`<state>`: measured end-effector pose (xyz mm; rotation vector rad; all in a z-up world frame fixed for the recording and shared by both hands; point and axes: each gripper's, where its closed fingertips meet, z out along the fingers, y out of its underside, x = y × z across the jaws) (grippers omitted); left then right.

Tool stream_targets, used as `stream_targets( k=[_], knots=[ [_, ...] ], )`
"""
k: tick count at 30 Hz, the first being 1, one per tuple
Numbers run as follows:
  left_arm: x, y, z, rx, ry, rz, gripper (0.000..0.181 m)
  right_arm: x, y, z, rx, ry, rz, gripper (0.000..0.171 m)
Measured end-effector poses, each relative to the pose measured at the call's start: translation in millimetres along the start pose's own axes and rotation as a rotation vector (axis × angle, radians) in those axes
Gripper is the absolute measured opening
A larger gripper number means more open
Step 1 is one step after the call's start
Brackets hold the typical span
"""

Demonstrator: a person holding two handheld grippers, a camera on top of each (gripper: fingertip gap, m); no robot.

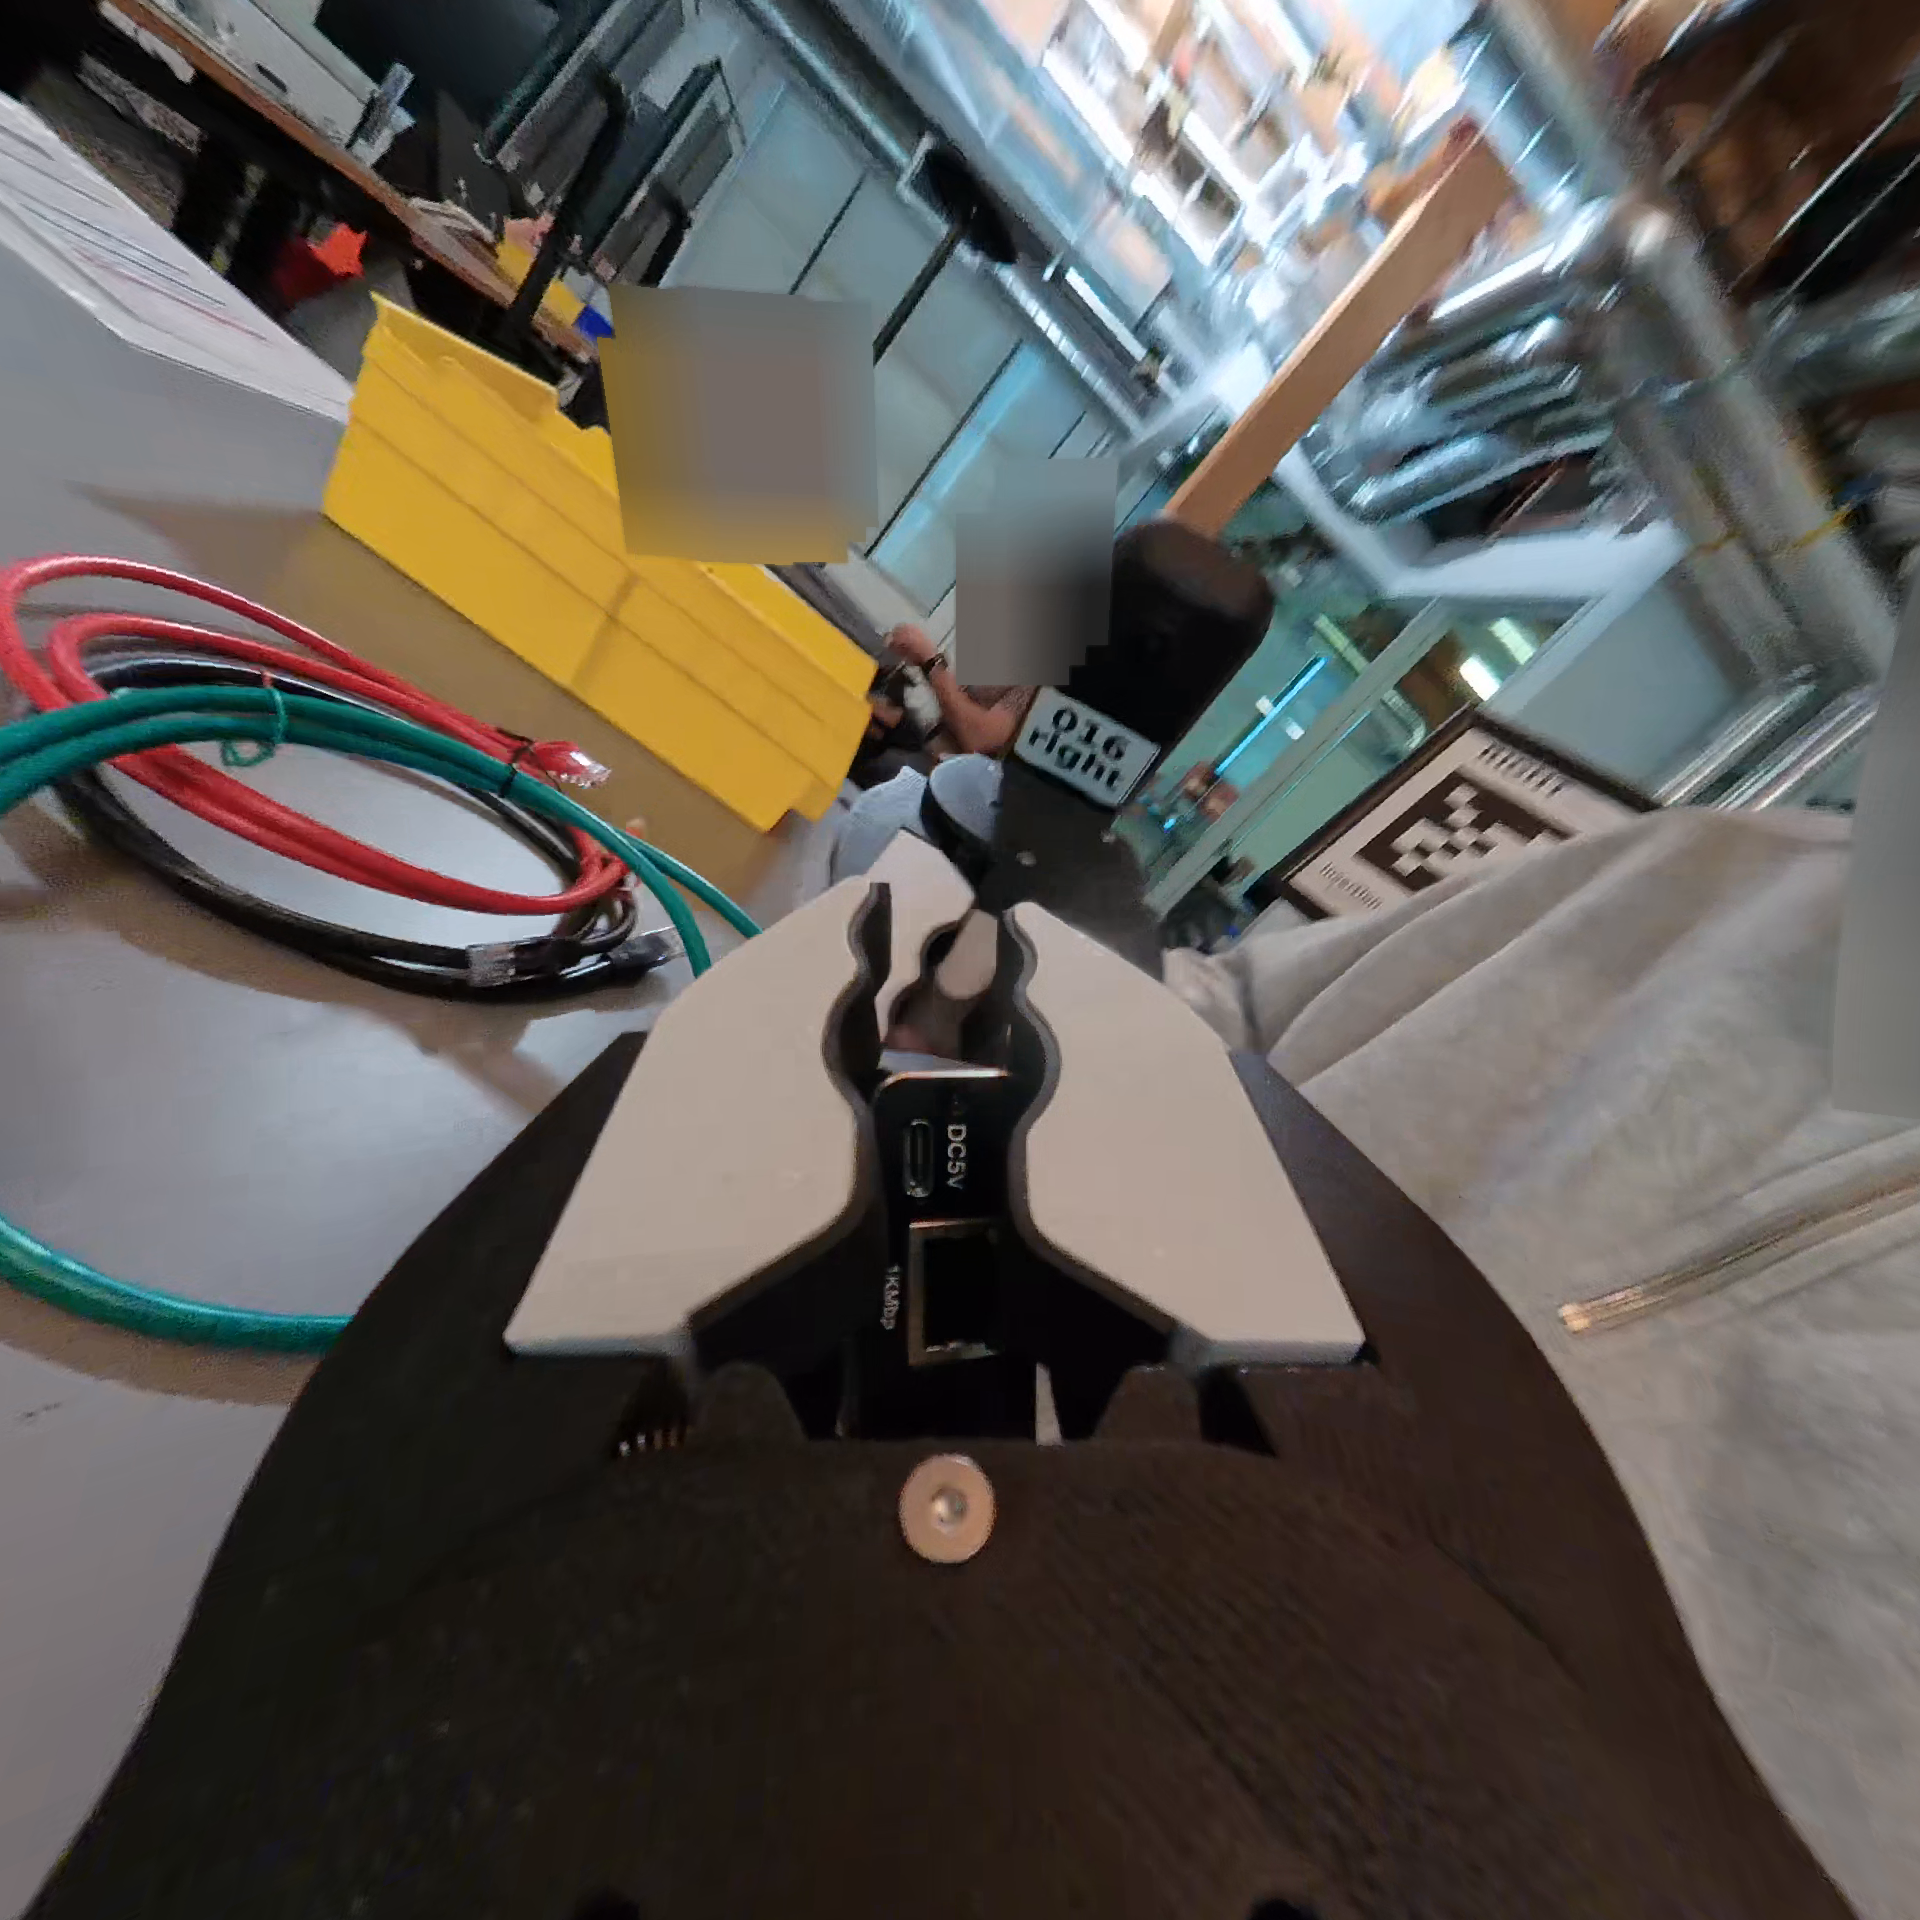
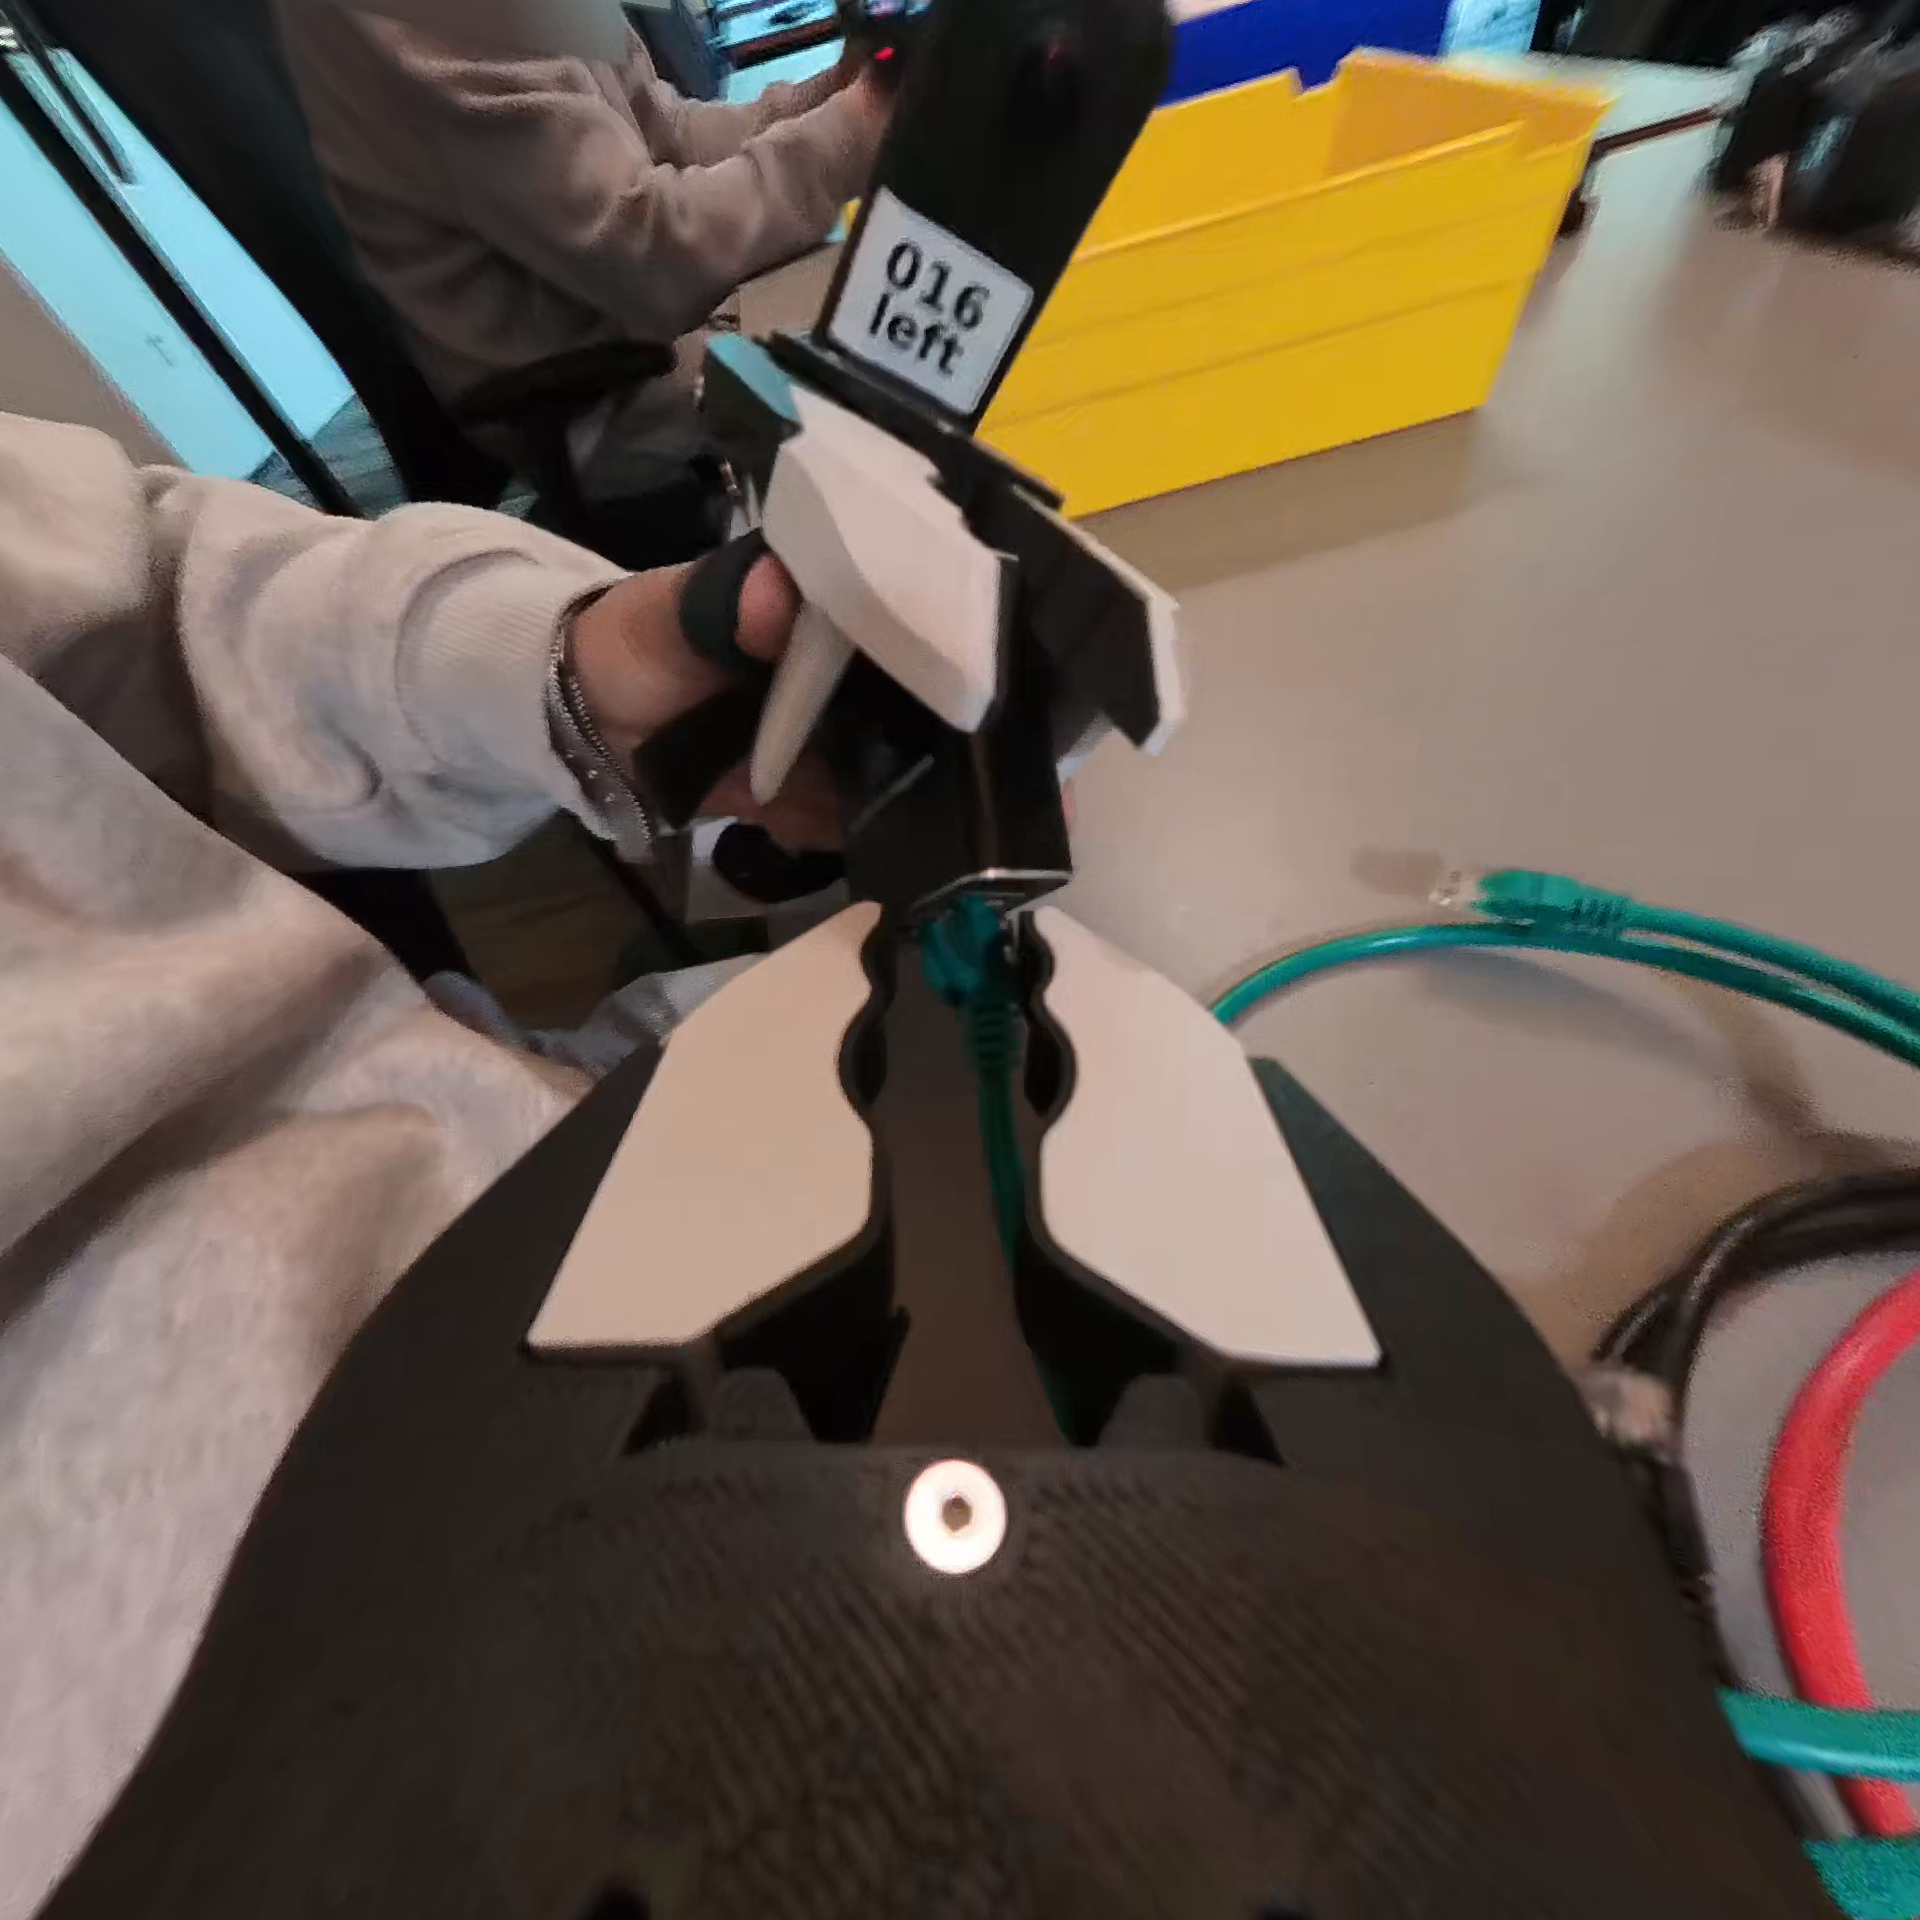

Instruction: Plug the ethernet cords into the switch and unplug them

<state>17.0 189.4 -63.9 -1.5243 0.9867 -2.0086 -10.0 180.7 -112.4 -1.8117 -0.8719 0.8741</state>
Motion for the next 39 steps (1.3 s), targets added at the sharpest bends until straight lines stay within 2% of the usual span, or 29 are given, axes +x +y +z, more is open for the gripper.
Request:
stream_targets(
  k=[3, 6, 9, 12, 14, 15, 19, 21, 23, 27, 32, 39],
  knots=[
    [-0.5, -1.7, -0.5, 0.006, -0.008, 0.033, 0.022, -0.1, -4.6, -3.4, 0.026, -0.014, 0.015, 0.018],
    [-10.5, -14.5, -7.1, 0.111, -0.039, -0.015, 0.047, 9.6, -13.8, -11.7, 0.091, 0.027, 0.038, 0.017],
    [-19.8, -8.0, -8.4, 0.086, -0.042, -0.091, 0.071, 15.6, -19.8, -19.3, 0.139, 0.051, 0.049, 0.016],
    [-16.8, 12.4, -0.1, -0.036, -0.009, -0.120, 0.058, 16.7, -17.7, -18.9, 0.130, 0.067, 0.042, 0.016],
    [-13.2, 15.8, 1.2, -0.065, -0.010, -0.085, 0.031, 17.0, -15.7, -17.6, 0.121, 0.075, 0.031, 0.016],
    [-15.2, 14.7, 0.4, -0.062, -0.036, -0.057, 0.028, 16.0, -16.3, -17.1, 0.127, 0.067, 0.038, 0.016],
    [-17.5, 11.5, -3.3, -0.056, -0.067, -0.016, 0.026, 17.6, -19.3, -20.2, 0.170, 0.045, 0.085, 0.018],
    [-19.4, 5.4, -7.2, -0.014, -0.066, -0.040, 0.026, 23.9, -24.0, -26.3, 0.215, 0.057, 0.119, 0.030],
    [-21.4, 3.1, -10.0, 0.005, -0.063, -0.063, 0.026, 27.6, -25.3, -29.9, 0.237, 0.049, 0.159, 0.033],
    [-20.3, 5.3, -6.7, 0.001, -0.072, -0.029, 0.026, 23.7, -18.1, -22.6, 0.200, 0.001, 0.220, 0.036],
    [-18.5, 14.4, 1.1, -0.049, -0.105, 0.051, 0.026, 14.8, -10.9, -14.9, 0.136, -0.022, 0.197, 0.016],
    [-14.9, 12.4, 1.8, -0.039, -0.076, 0.035, 0.026, 14.4, -16.6, -18.3, 0.180, -0.079, 0.271, 0.015]
  ],
)
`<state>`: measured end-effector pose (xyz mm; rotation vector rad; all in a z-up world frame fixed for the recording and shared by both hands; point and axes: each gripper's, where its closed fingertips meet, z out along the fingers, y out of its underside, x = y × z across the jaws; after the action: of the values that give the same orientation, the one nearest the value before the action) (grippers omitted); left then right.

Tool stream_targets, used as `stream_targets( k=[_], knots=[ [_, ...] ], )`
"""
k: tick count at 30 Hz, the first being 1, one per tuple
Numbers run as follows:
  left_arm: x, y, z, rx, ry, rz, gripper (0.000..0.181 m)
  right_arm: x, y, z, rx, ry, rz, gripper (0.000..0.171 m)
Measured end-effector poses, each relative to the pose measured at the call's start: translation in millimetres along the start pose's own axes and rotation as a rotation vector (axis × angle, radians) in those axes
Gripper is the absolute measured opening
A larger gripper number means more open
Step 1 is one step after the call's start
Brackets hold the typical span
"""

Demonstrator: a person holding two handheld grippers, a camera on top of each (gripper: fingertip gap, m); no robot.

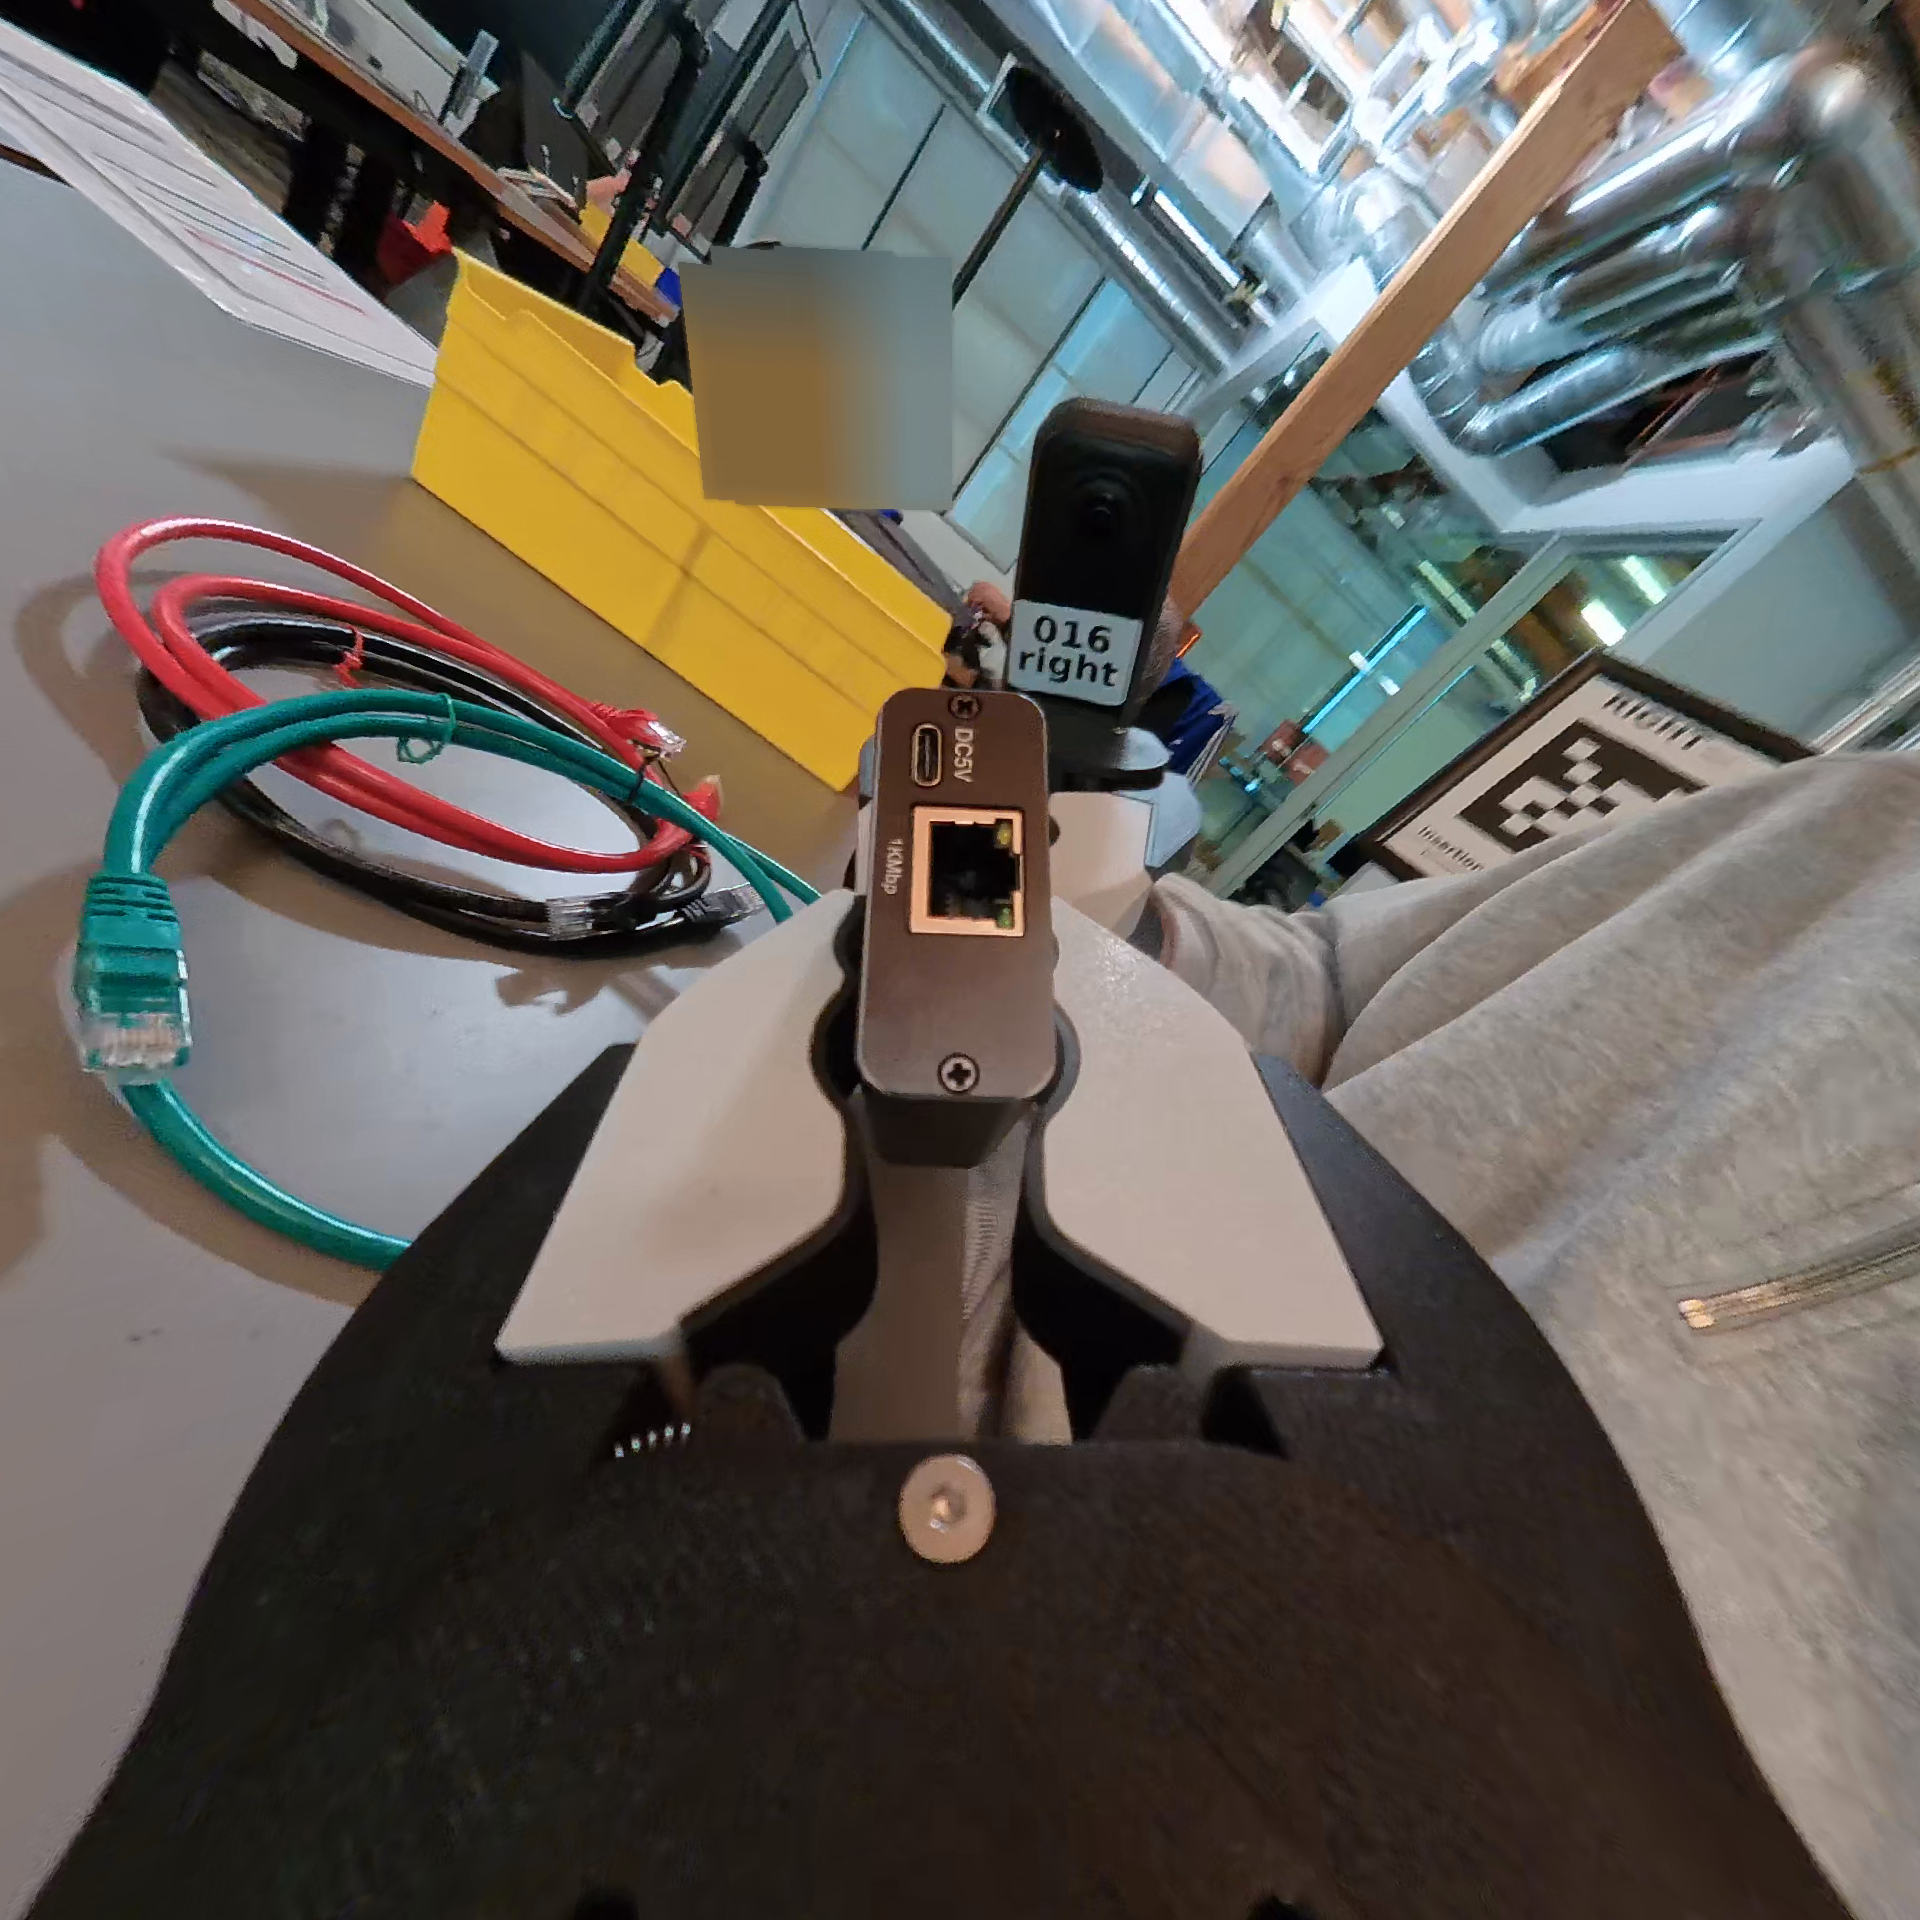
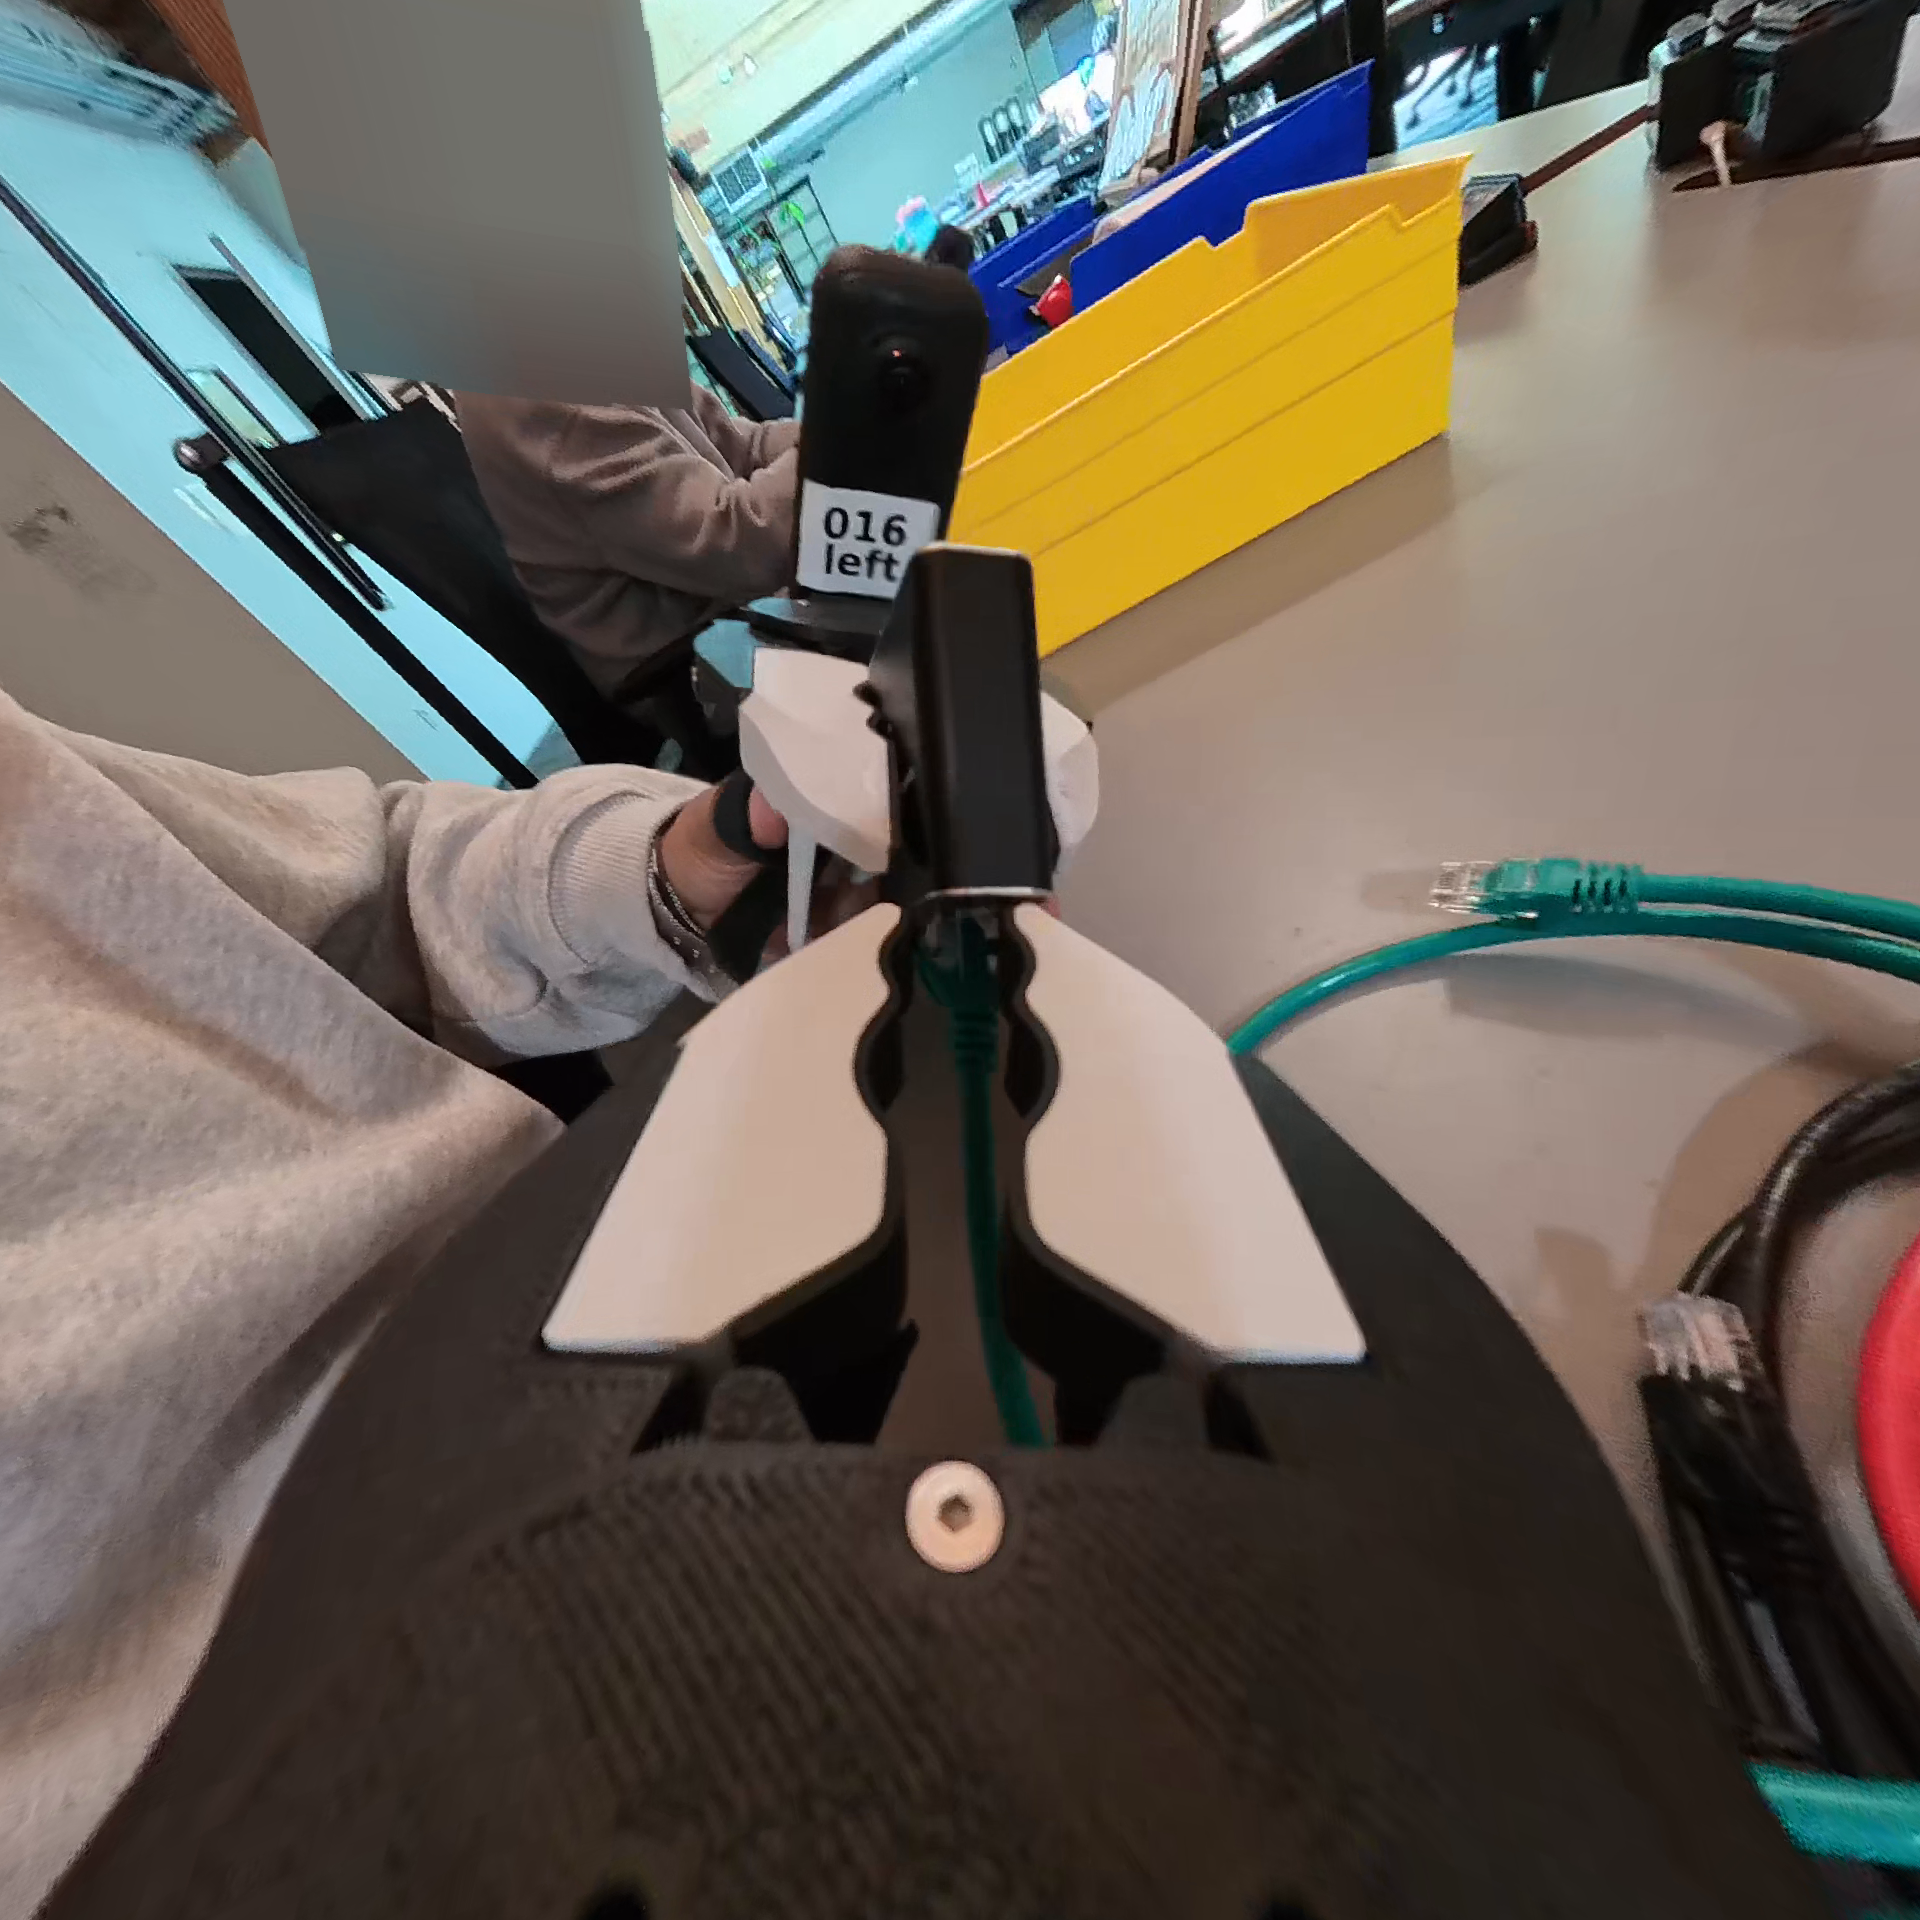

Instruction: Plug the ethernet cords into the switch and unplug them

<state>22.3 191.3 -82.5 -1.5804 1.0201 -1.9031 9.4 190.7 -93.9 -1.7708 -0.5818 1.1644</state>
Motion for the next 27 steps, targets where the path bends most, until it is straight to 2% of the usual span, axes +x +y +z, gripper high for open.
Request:
stream_targets(
  k=[7, 10, 14, 15, 17, 23, 27],
  knots=[
    [-0.8, -1.1, -1.3, 0.019, 0.021, -0.039, 0.026, -0.1, -2.1, -0.7, 0.031, -0.015, 0.011, 0.016],
    [-3.1, -4.7, -4.8, 0.046, 0.025, -0.062, 0.026, 3.9, -4.6, -3.9, 0.044, 0.011, -0.012, 0.025],
    [-9.0, -10.7, -10.3, 0.096, 0.029, -0.117, 0.025, 4.8, -6.6, -6.9, 0.046, 0.052, -0.096, 0.014],
    [-10.8, -11.1, -11.2, 0.101, 0.025, -0.126, 0.025, 5.5, -7.6, -7.2, 0.045, 0.079, -0.141, 0.014],
    [-14.1, -11.0, -12.5, 0.106, 0.016, -0.140, 0.025, 7.2, -10.5, -7.4, 0.042, 0.150, -0.262, 0.024],
    [-21.1, -10.6, -14.5, 0.122, 0.004, -0.187, 0.025, 0.7, -7.0, -0.2, -0.039, 0.324, -0.733, 0.039],
    [-26.4, -10.3, -16.5, 0.132, -0.008, -0.221, 0.025, -10.8, 7.0, 10.7, -0.136, 0.349, -0.997, 0.035]
  ],
)
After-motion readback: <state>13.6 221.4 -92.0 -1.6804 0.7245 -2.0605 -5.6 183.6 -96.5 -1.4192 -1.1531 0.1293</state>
